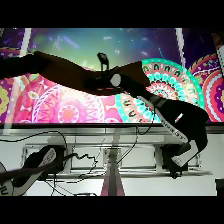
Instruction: Fold the clothes and pants, and hang the long-sleeved shirts on hangers.
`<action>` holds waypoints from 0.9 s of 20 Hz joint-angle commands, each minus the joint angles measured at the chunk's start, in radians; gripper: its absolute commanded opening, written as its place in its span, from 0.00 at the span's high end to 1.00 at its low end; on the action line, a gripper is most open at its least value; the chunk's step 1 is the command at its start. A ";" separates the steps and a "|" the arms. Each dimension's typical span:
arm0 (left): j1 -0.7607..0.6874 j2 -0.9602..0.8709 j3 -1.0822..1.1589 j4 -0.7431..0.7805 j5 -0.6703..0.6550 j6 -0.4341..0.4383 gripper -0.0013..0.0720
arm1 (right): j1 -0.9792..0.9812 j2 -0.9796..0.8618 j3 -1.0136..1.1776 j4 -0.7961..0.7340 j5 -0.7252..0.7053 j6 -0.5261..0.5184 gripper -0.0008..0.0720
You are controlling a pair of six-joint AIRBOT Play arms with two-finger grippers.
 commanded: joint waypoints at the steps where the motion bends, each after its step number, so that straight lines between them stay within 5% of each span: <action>1: 0.017 0.043 0.000 0.000 0.019 -0.017 0.97 | 0.053 -0.037 0.071 -0.022 -0.004 0.016 0.97; 6: -0.114 -0.070 0.000 -0.005 0.155 -0.018 0.97 | -0.157 0.070 0.071 -0.252 0.138 0.016 0.97; 11: -0.503 -0.335 0.002 -0.209 0.546 -0.016 0.97 | -0.469 0.215 0.071 -0.332 0.295 0.014 0.97; 16: -0.874 -0.645 0.111 -0.249 0.894 -0.017 0.95 | -0.671 0.264 0.069 -0.333 0.459 0.014 0.97; 17: -0.920 -0.695 0.152 -0.251 0.946 -0.017 0.69 | -0.689 0.264 0.065 -0.344 0.470 0.014 0.95; 18: -0.946 -0.727 0.185 -0.251 0.964 -0.017 0.24 | -0.701 0.264 0.065 -0.364 0.472 0.014 0.82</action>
